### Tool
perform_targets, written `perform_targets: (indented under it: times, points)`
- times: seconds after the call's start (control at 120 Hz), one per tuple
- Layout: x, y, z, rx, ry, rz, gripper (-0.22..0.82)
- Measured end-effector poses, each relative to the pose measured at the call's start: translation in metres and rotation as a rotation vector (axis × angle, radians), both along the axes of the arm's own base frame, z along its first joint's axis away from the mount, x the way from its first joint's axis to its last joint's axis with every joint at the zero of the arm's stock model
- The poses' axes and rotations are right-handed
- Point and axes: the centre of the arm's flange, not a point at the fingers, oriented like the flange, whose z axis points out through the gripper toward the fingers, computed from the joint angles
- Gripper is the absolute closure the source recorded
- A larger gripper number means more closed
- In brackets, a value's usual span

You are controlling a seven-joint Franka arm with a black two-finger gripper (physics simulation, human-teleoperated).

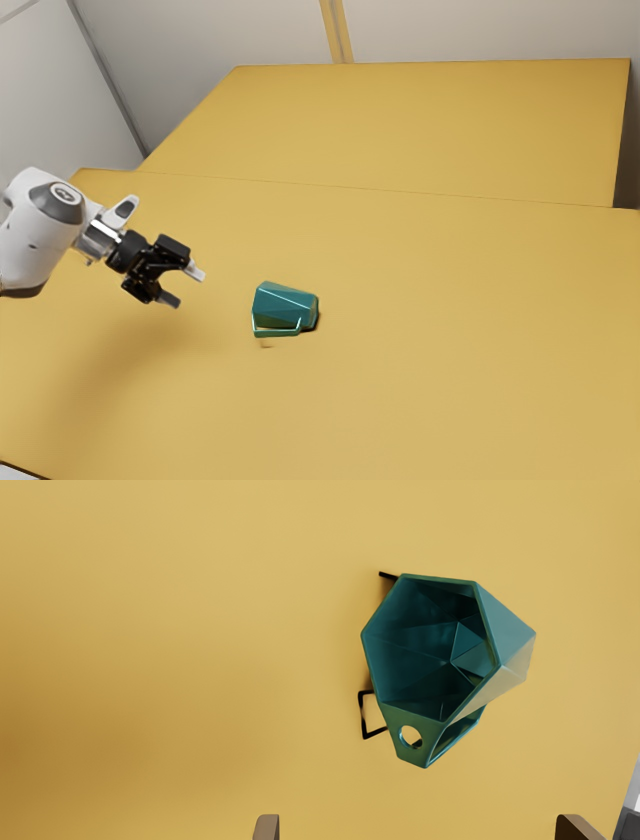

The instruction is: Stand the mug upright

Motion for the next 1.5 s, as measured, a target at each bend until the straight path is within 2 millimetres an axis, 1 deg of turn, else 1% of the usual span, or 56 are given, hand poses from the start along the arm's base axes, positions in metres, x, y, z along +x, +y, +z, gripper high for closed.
perform_targets:
  times: [0.125,0.258,0.392,0.475,0.708,0.808,0.875,1.05,1.242,1.425,1.5]
  points:
    - [-0.003,-0.005,-0.017,-0.032,0.008,0.001,0.0]
    - [-0.001,-0.012,-0.033,-0.063,0.015,0.007,0.0]
    - [0.006,-0.034,-0.045,-0.092,0.014,-0.019,0.0]
    - [0.01,-0.044,-0.052,-0.115,0.009,-0.022,0.0]
    - [0.021,-0.051,-0.062,-0.159,-0.037,-0.008,0.0]
    - [0.035,-0.053,-0.059,-0.157,-0.076,-0.021,0.0]
    - [0.044,-0.058,-0.058,-0.155,-0.097,-0.039,0.0]
    - [0.052,-0.065,-0.057,-0.156,-0.131,-0.067,0.0]
    - [0.063,-0.082,-0.062,-0.16,-0.151,-0.105,0.0]
    - [0.069,-0.098,-0.068,-0.171,-0.161,-0.125,0.0]
    - [0.07,-0.102,-0.068,-0.176,-0.166,-0.13,0.04]
